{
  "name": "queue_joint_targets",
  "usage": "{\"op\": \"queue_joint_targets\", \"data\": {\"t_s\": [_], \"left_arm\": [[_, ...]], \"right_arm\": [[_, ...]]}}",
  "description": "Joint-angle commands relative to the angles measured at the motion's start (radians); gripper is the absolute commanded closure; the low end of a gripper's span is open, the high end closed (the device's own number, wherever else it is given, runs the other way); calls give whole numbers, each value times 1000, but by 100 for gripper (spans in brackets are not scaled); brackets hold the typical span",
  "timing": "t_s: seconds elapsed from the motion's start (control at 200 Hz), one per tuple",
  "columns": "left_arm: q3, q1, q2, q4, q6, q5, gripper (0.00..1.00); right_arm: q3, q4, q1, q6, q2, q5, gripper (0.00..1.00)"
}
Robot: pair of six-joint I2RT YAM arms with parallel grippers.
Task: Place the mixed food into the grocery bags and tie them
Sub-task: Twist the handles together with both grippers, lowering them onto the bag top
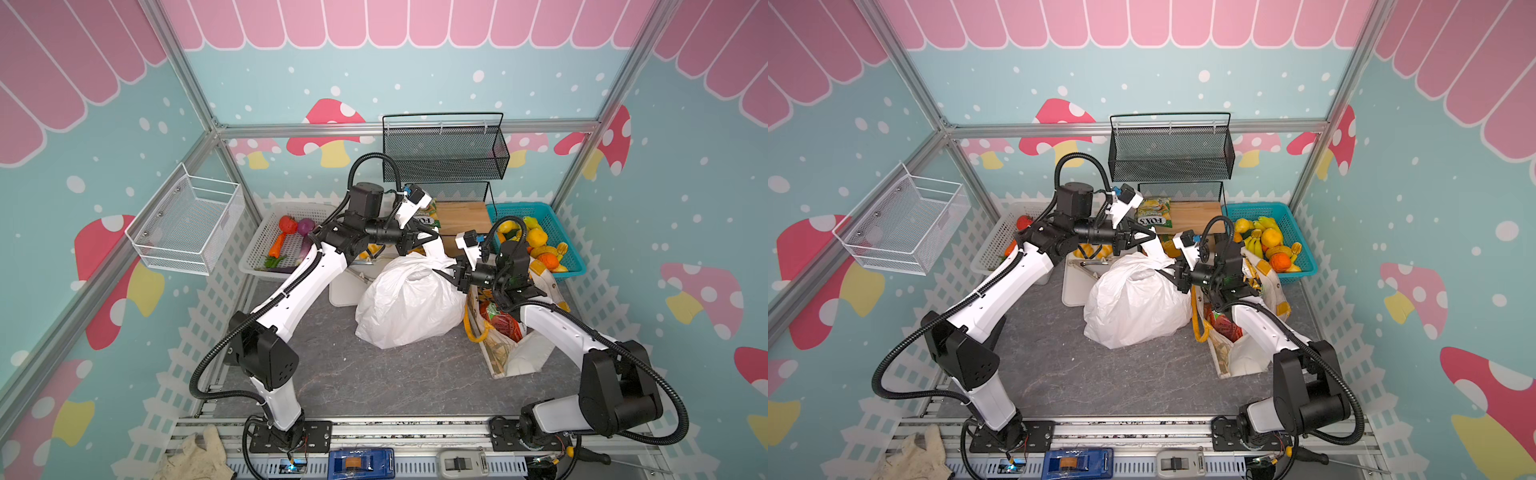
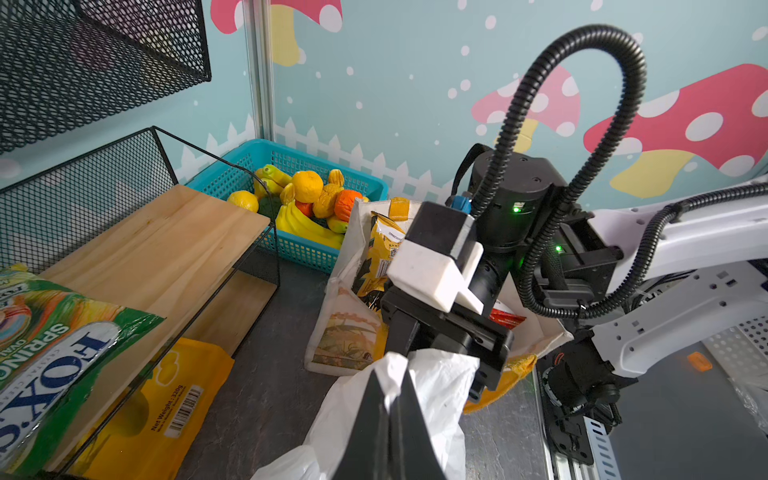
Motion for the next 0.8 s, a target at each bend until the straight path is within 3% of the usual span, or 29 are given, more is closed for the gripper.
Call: {"op": "queue_joint_targets", "data": {"t_s": [0.0, 0.175, 0.375, 0.66, 0.796], "left_arm": [[-64, 0, -63, 40, 28, -1, 100], [-342, -42, -208, 204, 173, -41, 99], [-570, -104, -285, 260, 425, -198, 96], [-659, -118, -253, 300, 569, -351, 94], [-649, -117, -231, 325, 605, -388, 95]], "right_arm": [[-1, 25, -6, 68, 13, 1, 91], [23, 46, -6, 208, 31, 23, 100], [28, 86, -6, 295, 35, 24, 100], [44, 144, -6, 267, 71, -55, 100], [51, 145, -6, 214, 78, -91, 95]]}}
